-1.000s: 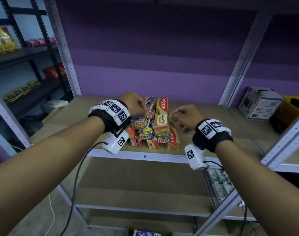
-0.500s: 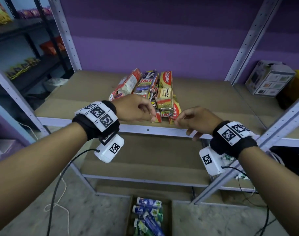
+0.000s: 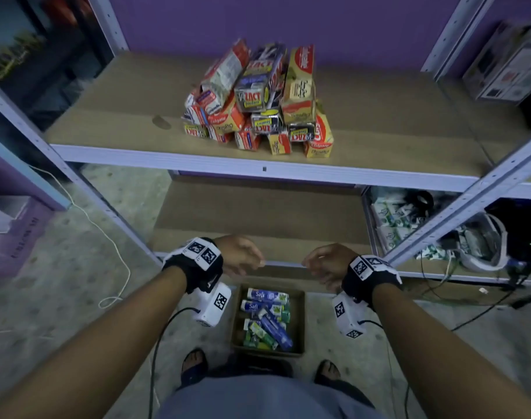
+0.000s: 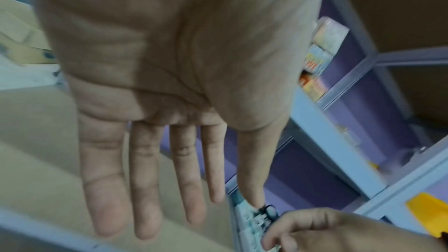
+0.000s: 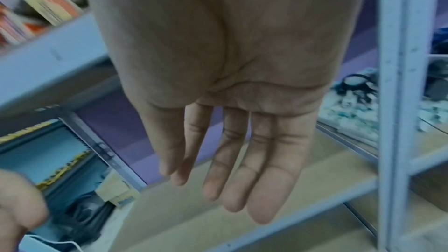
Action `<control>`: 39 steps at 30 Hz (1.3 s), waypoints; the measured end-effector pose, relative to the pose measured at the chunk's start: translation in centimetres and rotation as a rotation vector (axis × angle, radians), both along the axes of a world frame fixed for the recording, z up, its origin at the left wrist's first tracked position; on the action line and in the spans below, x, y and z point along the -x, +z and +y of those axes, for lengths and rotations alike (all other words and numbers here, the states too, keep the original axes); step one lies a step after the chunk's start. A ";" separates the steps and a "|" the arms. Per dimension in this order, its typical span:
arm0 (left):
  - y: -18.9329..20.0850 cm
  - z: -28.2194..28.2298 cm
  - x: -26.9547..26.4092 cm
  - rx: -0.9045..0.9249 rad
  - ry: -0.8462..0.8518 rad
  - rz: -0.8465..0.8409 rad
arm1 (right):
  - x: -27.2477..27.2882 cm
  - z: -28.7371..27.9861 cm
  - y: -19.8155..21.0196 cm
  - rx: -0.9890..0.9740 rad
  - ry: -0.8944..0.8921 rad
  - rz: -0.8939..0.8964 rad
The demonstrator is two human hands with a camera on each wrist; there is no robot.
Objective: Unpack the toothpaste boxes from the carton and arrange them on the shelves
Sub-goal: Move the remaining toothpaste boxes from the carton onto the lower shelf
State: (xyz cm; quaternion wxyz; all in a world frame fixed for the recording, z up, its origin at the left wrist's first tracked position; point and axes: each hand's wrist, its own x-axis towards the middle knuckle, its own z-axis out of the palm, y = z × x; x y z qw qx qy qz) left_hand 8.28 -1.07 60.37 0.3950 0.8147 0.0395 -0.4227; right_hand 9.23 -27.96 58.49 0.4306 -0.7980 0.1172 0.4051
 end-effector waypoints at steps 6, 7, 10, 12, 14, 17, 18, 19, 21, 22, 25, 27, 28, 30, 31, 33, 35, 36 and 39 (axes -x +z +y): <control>-5.7 0.4 4.2 -0.084 0.137 0.107 | 3.6 -0.2 -5.2 0.088 -0.019 0.140; -6.3 0.4 4.7 -0.091 0.159 0.117 | 4.1 -0.1 -5.9 0.093 0.002 0.123; -7.7 0.1 5.8 -0.105 0.221 0.157 | 5.8 0.3 -8.0 0.139 0.032 0.066; -8.2 -0.3 6.0 -0.111 0.243 0.184 | 6.6 0.7 -9.2 0.157 0.029 0.066; -8.5 -0.8 6.1 -0.102 0.265 0.212 | 7.2 0.9 -10.0 0.155 0.032 0.087; -8.8 -1.4 5.8 -0.090 0.264 0.221 | 7.5 1.1 -11.1 0.160 0.067 0.104; -9.0 -1.4 5.6 -0.089 0.265 0.224 | 7.5 1.1 -11.3 0.157 0.073 0.102; -9.3 -1.5 5.5 -0.090 0.269 0.227 | 7.5 1.1 -11.6 0.154 0.077 0.101; -9.9 -1.4 5.2 -0.090 0.276 0.231 | 7.2 1.1 -11.9 0.147 0.085 0.128; -10.1 -1.3 5.0 -0.088 0.275 0.235 | 6.9 1.1 -12.1 0.142 0.092 0.151; -11.2 -1.1 4.5 -0.067 0.281 0.253 | 6.0 1.3 -13.1 0.137 0.096 0.172; -12.3 -1.0 4.2 -0.054 0.304 0.259 | 5.5 1.6 -14.1 0.118 0.106 0.140; -12.9 -0.9 4.1 -0.052 0.314 0.253 | 5.4 1.7 -14.7 0.117 0.109 0.127; -14.4 -0.8 4.0 -0.042 0.336 0.244 | 5.1 2.1 -16.0 0.118 0.081 0.106; -15.2 -0.8 3.8 -0.036 0.348 0.243 | 4.9 2.2 -16.9 0.121 0.075 0.096; -16.8 -0.7 3.4 -0.027 0.357 0.244 | 4.2 2.4 -18.3 0.119 0.056 0.104; -18.5 -0.6 2.7 -0.019 0.351 0.251 | 3.3 2.6 -20.0 0.063 -0.001 0.154; -19.4 -0.5 2.4 -0.015 0.339 0.257 | 3.0 2.8 -20.9 0.040 -0.014 0.168; -22.6 -0.4 1.5 -0.009 0.313 0.243 | 1.9 3.2 -24.3 0.112 0.067 0.089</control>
